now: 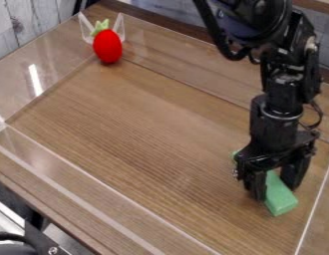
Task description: Put the green stick in the brown bowl
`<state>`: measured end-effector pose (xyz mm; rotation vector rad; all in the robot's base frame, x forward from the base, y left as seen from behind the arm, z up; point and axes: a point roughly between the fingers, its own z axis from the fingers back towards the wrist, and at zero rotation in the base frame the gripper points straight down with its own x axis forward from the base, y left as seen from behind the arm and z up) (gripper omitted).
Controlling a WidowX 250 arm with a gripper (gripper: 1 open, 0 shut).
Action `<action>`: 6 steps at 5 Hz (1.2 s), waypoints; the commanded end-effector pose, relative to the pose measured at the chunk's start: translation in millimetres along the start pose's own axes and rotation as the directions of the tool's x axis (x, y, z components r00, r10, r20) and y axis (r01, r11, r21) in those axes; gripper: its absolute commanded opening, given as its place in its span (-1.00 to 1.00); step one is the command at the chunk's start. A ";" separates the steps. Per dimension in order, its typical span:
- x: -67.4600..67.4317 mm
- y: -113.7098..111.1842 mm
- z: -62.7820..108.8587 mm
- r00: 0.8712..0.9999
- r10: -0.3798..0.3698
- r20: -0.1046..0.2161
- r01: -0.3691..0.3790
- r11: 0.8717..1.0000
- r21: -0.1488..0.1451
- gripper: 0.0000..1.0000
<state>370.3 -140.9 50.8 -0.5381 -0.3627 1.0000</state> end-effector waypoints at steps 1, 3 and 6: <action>-1.3 -11.3 7.1 1.000 0.006 0.012 -0.005 0.999 -0.034 -1.00; -2.7 -12.0 10.6 0.998 0.048 0.042 -0.047 0.998 -0.033 -1.00; -2.8 7.9 -6.6 0.995 0.084 0.062 -0.082 0.996 -0.033 -1.00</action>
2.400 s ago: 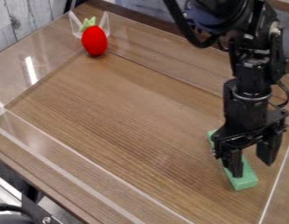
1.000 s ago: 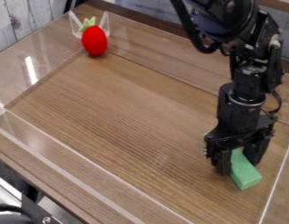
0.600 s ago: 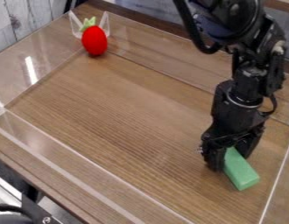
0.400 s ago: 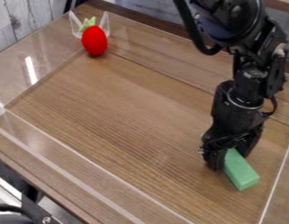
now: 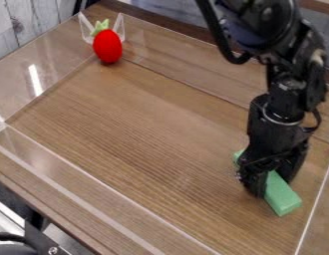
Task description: Put the green stick in the brown bowl
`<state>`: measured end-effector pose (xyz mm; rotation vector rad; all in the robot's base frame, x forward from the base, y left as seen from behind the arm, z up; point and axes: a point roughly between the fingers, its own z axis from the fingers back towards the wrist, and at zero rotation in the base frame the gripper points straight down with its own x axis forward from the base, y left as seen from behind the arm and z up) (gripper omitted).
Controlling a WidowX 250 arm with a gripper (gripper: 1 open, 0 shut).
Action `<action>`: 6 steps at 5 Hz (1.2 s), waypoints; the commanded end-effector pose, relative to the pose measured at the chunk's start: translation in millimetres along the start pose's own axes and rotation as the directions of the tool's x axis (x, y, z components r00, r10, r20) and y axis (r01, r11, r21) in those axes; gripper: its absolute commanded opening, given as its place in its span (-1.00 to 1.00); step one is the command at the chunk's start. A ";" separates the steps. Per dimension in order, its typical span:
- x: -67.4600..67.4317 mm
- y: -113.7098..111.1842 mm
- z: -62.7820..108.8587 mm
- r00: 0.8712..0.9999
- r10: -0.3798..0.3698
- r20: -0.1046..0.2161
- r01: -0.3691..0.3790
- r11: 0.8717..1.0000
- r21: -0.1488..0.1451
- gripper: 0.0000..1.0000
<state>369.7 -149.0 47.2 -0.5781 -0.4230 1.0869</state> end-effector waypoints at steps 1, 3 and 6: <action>9.3 14.1 -2.9 0.997 0.055 0.048 -0.056 0.998 0.026 -1.00; 10.4 10.5 5.3 0.999 0.048 0.024 -0.048 0.998 0.026 -1.00; 20.1 2.1 11.0 1.000 0.022 -0.020 -0.021 0.999 0.026 -1.00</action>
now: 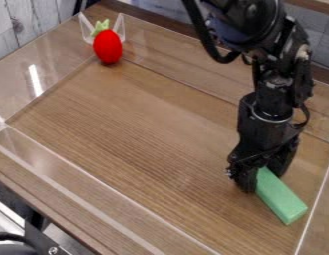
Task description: Put the green stick in the brown bowl
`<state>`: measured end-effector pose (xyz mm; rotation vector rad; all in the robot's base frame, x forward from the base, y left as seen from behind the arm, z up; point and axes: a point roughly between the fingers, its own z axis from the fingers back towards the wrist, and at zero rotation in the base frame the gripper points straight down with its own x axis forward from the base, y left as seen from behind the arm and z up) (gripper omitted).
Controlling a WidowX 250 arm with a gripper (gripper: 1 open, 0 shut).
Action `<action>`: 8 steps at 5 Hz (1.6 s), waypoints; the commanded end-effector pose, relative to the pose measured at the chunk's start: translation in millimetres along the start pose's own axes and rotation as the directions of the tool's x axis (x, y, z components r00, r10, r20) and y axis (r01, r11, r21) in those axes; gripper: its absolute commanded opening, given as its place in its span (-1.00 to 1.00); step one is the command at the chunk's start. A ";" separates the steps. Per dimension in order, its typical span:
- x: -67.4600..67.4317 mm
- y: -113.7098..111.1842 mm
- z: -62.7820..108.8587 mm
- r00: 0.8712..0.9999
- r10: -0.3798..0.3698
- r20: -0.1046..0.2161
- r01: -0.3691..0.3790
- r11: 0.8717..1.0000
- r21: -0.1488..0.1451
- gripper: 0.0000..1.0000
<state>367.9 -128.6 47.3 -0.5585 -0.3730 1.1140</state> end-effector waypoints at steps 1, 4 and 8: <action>5.5 -7.5 8.6 1.000 -0.027 -0.013 0.027 0.999 -0.018 -1.00; 20.2 -11.3 16.6 0.999 0.036 0.033 -0.036 0.999 -0.019 -1.00; 18.1 -13.4 22.2 1.000 -0.023 -0.016 0.022 0.999 -0.029 -1.00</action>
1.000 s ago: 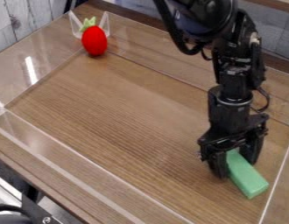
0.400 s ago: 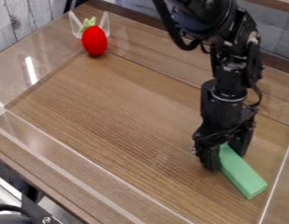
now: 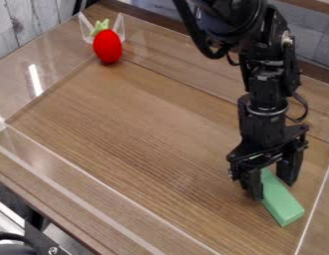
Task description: Put the green stick in the brown bowl
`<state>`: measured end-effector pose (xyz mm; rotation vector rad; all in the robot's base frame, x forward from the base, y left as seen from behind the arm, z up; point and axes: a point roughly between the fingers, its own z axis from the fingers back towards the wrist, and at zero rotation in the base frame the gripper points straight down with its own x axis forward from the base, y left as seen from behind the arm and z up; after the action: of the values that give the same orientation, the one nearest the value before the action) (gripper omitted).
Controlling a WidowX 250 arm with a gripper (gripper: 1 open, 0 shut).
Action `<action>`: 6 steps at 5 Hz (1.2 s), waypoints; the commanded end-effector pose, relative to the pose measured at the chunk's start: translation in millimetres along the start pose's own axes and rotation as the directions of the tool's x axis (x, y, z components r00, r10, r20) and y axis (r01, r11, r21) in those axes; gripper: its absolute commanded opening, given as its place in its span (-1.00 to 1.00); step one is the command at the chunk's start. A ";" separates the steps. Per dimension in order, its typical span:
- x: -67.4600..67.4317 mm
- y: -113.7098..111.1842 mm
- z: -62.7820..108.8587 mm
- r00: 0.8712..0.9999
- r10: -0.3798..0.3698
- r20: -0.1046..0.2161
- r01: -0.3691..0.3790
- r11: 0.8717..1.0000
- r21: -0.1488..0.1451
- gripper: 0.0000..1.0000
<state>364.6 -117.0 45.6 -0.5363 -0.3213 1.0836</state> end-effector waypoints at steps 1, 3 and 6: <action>7.0 -26.8 24.4 0.999 0.032 0.041 -0.029 0.997 -0.077 -1.00; -7.7 -39.0 23.9 0.994 0.086 0.069 -0.080 0.993 -0.082 1.00; -21.4 -47.5 26.4 0.993 0.101 0.054 -0.098 0.993 -0.060 1.00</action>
<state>367.5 -146.6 62.1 -0.5060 -0.3280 1.2040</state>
